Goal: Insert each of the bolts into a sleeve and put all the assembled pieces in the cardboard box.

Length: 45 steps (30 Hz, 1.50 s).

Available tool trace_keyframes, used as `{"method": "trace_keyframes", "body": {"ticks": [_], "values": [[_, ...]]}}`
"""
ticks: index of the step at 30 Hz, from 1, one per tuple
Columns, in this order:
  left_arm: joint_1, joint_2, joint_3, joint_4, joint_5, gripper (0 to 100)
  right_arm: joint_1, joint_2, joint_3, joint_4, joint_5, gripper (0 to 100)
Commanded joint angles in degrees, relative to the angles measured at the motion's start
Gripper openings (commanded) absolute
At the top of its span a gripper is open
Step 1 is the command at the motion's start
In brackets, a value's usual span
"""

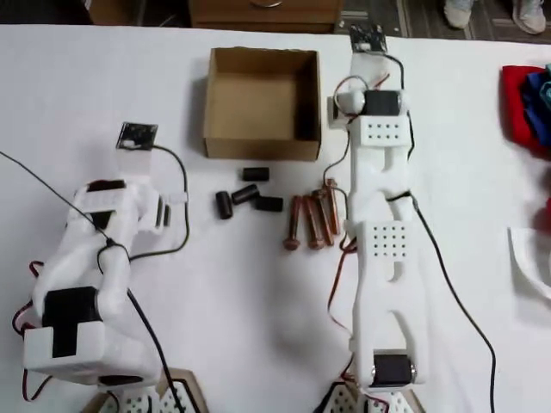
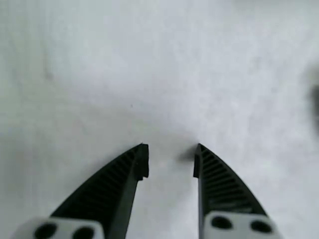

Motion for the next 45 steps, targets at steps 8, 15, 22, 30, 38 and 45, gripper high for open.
{"method": "trace_keyframes", "body": {"ticks": [8, 15, 22, 30, 38, 45], "values": [[0.5, 0.2, -1.5, 0.3, 0.4, 17, -5.1, -12.4, 9.8, 10.0, 18.8, 14.0], [0.5, 0.2, -1.5, 0.3, 0.4, 17, -13.4, -27.5, 33.7, 9.9, 23.4, 15.1], [0.5, 0.2, -1.5, 0.3, 0.4, 17, -21.3, -38.9, 49.6, 9.7, 28.3, 15.2], [0.5, 0.2, -1.5, 0.4, 0.4, 17, -22.4, -36.9, 58.1, 9.6, 40.1, 15.2], [0.5, 0.2, -1.5, 0.4, 0.4, 17, -24.8, -30.1, 58.2, 8.0, 42.3, 15.2], [0.5, 0.2, -1.5, 0.4, 0.4, 17, -26.7, -27.2, 58.2, 3.8, 41.9, 14.9]]}}
